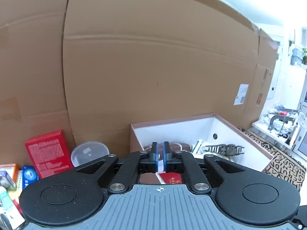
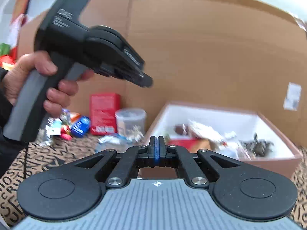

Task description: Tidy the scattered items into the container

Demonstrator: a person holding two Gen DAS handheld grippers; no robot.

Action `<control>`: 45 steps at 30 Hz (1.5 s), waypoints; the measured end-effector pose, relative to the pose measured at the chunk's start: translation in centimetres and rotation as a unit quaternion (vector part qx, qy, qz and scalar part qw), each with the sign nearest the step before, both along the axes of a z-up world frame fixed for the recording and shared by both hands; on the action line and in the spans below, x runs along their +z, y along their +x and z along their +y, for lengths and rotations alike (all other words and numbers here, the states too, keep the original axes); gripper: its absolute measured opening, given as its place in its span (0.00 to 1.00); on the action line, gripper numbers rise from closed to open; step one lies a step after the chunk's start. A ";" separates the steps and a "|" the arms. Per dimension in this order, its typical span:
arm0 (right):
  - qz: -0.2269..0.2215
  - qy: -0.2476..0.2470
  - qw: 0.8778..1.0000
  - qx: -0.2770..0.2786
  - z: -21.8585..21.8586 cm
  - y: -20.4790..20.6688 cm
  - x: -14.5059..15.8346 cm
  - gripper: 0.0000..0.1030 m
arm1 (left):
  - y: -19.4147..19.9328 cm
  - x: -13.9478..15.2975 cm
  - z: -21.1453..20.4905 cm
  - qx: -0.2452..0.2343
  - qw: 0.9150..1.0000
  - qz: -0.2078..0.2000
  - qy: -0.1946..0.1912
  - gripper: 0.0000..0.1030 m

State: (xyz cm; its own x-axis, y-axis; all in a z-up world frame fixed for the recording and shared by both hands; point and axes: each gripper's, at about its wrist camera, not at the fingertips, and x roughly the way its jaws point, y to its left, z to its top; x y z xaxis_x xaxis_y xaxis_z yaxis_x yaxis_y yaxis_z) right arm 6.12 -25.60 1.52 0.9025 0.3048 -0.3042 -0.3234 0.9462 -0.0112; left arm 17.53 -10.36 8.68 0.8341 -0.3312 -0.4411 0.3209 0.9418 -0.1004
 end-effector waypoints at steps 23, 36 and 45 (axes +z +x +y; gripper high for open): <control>0.139 -0.052 0.988 0.028 4.9 2.8 -9.2 0.35 | 1.7 -14.8 6.7 0.033 0.984 0.175 0.010 0.71; 0.154 -0.038 0.987 0.021 6.1 5.0 -8.9 0.16 | 2.9 -14.3 4.5 0.011 0.986 0.164 0.013 0.02; 0.147 -0.013 0.988 0.032 5.9 3.4 -8.3 0.04 | -1.2 -9.8 4.1 0.006 0.994 0.105 0.000 0.00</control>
State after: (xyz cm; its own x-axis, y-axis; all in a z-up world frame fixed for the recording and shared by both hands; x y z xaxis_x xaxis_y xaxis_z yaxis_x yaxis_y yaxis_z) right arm 9.50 -19.74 -6.77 0.7529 0.3462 -0.5598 -0.3747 0.9247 0.0679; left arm 16.34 -6.31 -1.10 0.7281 -0.3211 -0.6056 0.2813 0.9456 -0.1632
